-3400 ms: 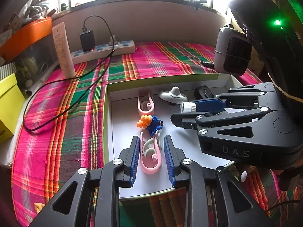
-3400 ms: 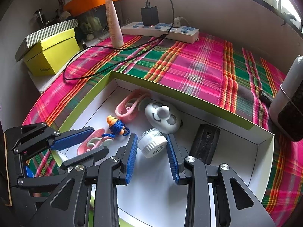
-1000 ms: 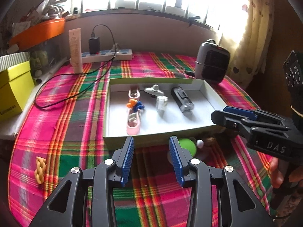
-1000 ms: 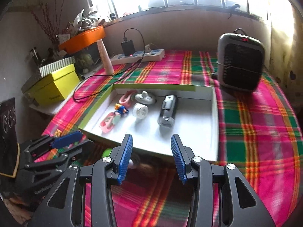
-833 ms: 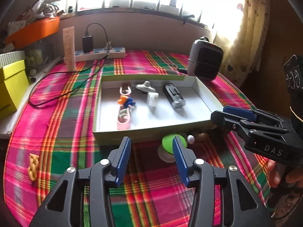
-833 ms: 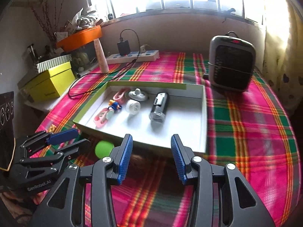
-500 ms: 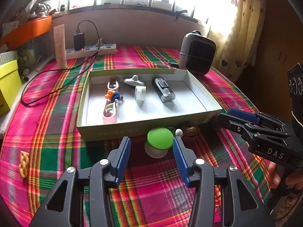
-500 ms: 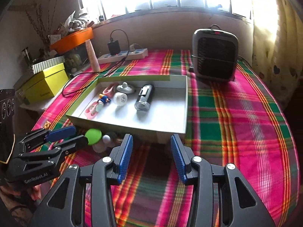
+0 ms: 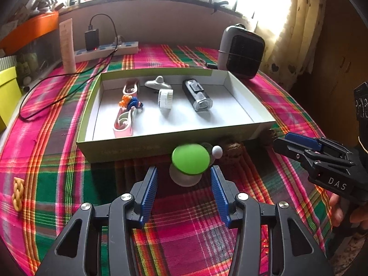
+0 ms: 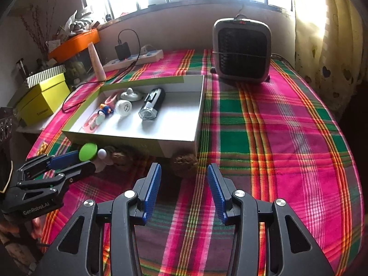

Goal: Organize objects
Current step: 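Withdraw both grippers from the tray toward the green toy and walnut, then close the left gripper around the green suction-cup toy while right gripper reaches the brown walnut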

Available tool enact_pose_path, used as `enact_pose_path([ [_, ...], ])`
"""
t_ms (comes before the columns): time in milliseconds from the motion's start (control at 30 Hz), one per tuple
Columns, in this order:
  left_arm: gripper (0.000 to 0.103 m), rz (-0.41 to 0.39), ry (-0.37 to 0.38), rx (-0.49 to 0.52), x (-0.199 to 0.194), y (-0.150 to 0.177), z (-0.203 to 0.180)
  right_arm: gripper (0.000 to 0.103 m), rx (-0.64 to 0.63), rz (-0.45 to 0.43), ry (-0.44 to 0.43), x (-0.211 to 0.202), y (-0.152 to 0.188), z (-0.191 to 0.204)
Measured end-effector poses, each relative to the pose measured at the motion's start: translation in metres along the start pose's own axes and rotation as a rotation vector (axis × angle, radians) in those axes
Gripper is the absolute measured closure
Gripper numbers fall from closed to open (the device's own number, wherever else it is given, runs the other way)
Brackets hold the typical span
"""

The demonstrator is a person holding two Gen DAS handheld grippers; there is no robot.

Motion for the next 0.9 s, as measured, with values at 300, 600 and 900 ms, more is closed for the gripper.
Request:
enact_pose_path([
  [300,0.058,0.02,-0.018,0.009,0.007,0.001,0.0,0.059,-0.041,0.031,0.026,0.014,0.001,-0.003],
  [600,0.058,0.02,-0.04,0.006,0.009,-0.001,0.001,0.059,-0.072,0.061,0.033,0.023,0.001,-0.001],
  [900,0.06,0.016,-0.061,-0.028,0.008,-0.001,0.01,0.059,-0.065,0.059,0.004,0.023,0.0,0.001],
])
Point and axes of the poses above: each gripper's, at about its wrist camera, not at the fingertips, and x roughly the way its jaws point, z to its left, y to its underside, the point moved 7 cm from there along x, roughly the way its jaws point, and after that the axes turned 4 degrees about -z, right-handed, at the moved point
